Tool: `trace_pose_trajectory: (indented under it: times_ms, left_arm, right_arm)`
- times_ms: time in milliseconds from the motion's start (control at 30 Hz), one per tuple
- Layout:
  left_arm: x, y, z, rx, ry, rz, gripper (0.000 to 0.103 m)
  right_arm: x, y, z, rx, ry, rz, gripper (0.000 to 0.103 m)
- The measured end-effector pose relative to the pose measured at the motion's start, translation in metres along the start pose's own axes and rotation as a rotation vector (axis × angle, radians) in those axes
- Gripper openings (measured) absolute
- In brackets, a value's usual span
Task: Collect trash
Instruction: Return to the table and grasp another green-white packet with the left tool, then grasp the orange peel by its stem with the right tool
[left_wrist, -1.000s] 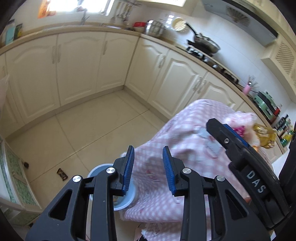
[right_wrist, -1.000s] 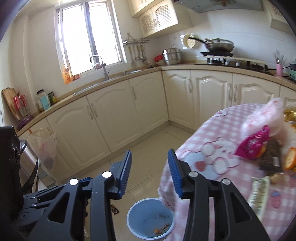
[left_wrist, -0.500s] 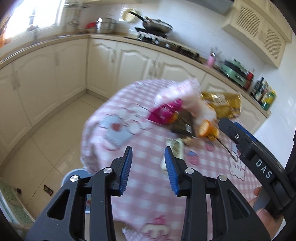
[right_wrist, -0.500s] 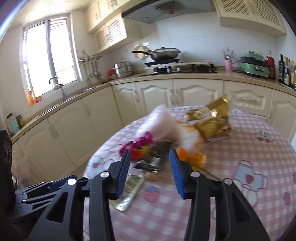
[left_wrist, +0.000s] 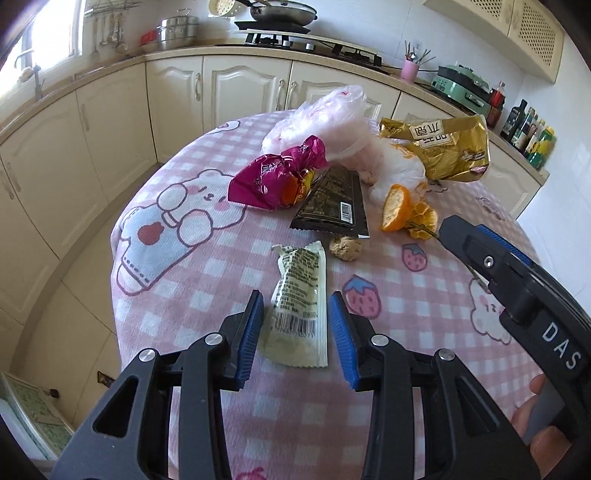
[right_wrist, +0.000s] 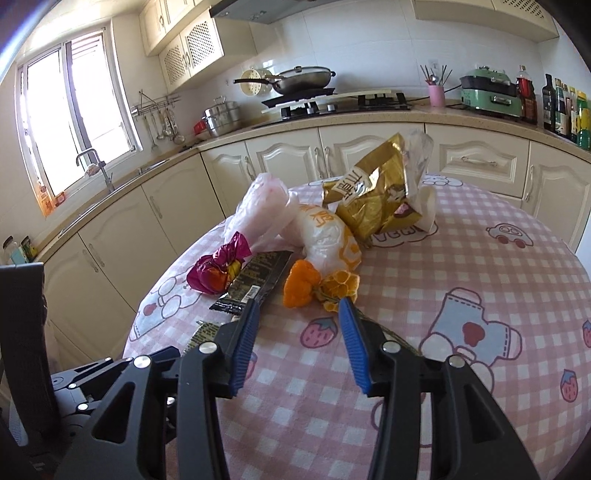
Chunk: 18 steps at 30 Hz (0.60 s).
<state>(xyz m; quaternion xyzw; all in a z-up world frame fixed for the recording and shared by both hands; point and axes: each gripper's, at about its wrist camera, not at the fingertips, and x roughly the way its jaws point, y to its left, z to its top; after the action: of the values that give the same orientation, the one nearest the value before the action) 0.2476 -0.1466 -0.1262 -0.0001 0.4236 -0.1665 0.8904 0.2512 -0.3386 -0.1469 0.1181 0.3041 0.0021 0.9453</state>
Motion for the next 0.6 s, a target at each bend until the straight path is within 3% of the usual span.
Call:
trace_pose_trajectory:
  times_ms: [67, 133, 600]
  left_arm:
    - [0.000, 0.000, 0.001, 0.004, -0.007, 0.006, 0.026]
    - [-0.002, 0.000, 0.002, 0.003, -0.023, -0.004, 0.007]
    - [-0.022, 0.030, 0.012, -0.077, -0.125, -0.054, 0.005]
  right_arm:
    - [0.003, 0.001, 0.000, 0.001, 0.013, 0.001, 0.045]
    - [0.005, 0.001, 0.001, 0.005, 0.018, 0.000, 0.045]
    - [0.056, 0.007, 0.021, 0.026, 0.098, -0.041, 0.044]
